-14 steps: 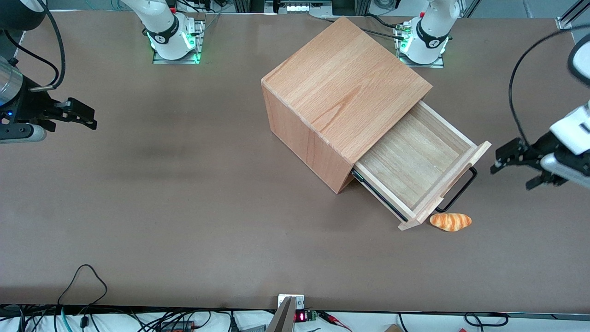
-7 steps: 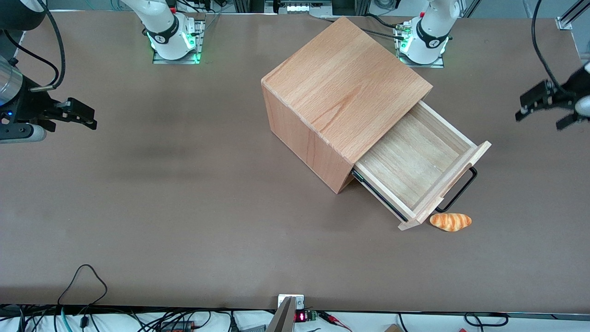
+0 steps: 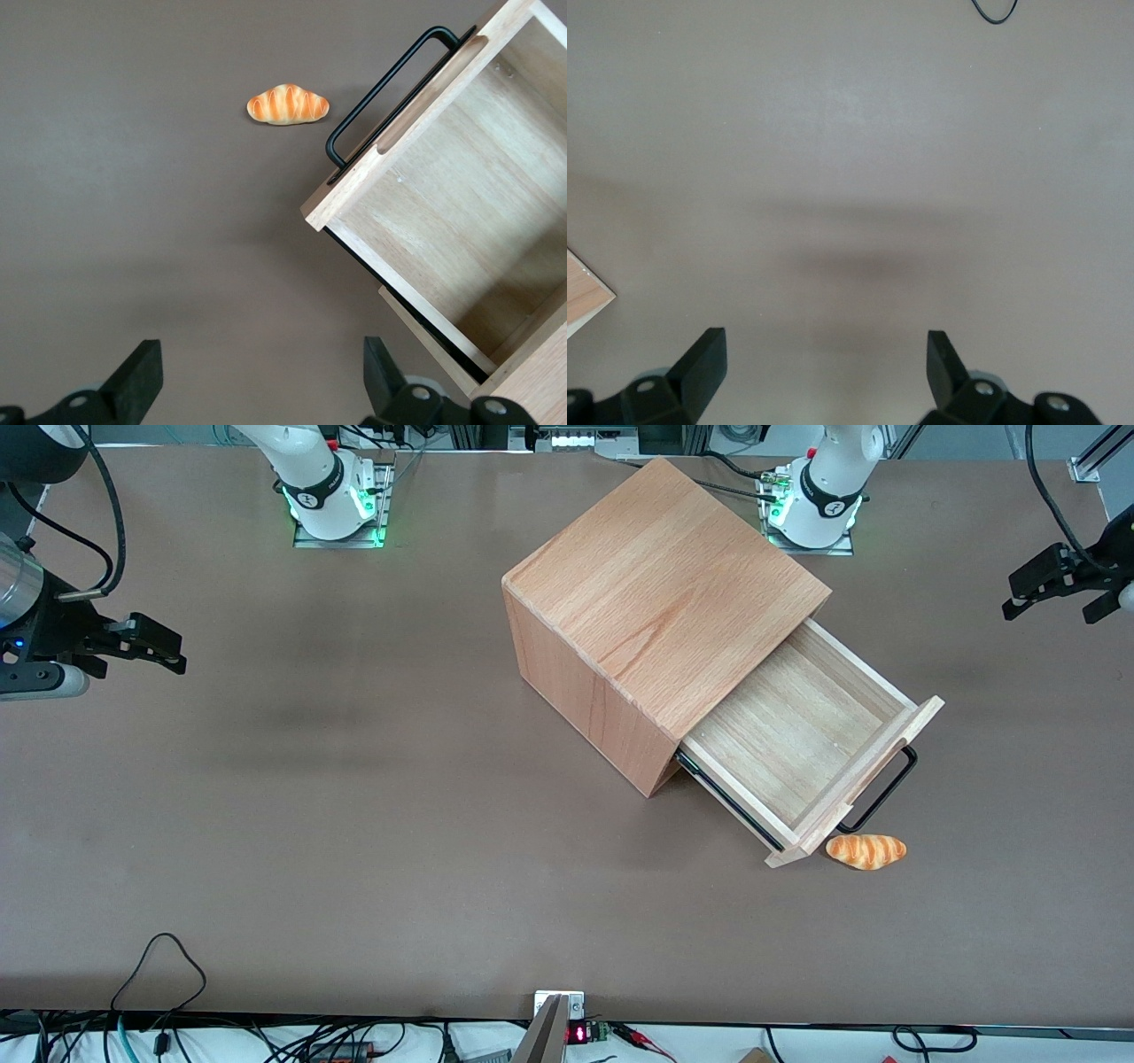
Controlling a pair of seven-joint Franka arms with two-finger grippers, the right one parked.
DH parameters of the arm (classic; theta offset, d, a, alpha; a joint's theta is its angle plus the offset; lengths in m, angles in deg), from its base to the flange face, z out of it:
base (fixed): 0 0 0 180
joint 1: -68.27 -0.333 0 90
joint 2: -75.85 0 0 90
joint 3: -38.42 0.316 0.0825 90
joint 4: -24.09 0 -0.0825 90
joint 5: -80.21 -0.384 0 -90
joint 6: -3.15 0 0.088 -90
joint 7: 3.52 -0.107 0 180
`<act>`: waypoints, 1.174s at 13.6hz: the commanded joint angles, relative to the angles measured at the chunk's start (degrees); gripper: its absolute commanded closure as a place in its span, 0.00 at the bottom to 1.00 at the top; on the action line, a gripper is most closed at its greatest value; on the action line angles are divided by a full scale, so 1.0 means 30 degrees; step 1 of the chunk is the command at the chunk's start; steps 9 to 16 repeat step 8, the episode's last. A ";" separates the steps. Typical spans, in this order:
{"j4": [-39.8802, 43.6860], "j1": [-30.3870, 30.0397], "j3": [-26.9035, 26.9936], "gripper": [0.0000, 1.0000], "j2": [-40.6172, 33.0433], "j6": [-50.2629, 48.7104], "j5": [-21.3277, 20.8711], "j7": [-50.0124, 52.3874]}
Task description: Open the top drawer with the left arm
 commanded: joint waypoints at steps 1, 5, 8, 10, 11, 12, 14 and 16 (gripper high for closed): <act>0.0099 0.0225 0.0193 0.00 0.0222 -0.0121 -0.0197 0.0361; 0.0626 -0.0184 0.0193 0.00 0.0837 -0.0033 0.0240 0.0274; 0.0627 -0.0303 0.0193 0.00 0.0838 -0.0033 0.0302 0.0303; 0.0627 -0.0303 0.0193 0.00 0.0838 -0.0033 0.0302 0.0303; 0.0627 -0.0303 0.0193 0.00 0.0838 -0.0033 0.0302 0.0303; 0.0627 -0.0303 0.0193 0.00 0.0838 -0.0033 0.0302 0.0303; 0.0627 -0.0303 0.0193 0.00 0.0838 -0.0033 0.0302 0.0303; 0.0627 -0.0303 0.0193 0.00 0.0838 -0.0033 0.0302 0.0303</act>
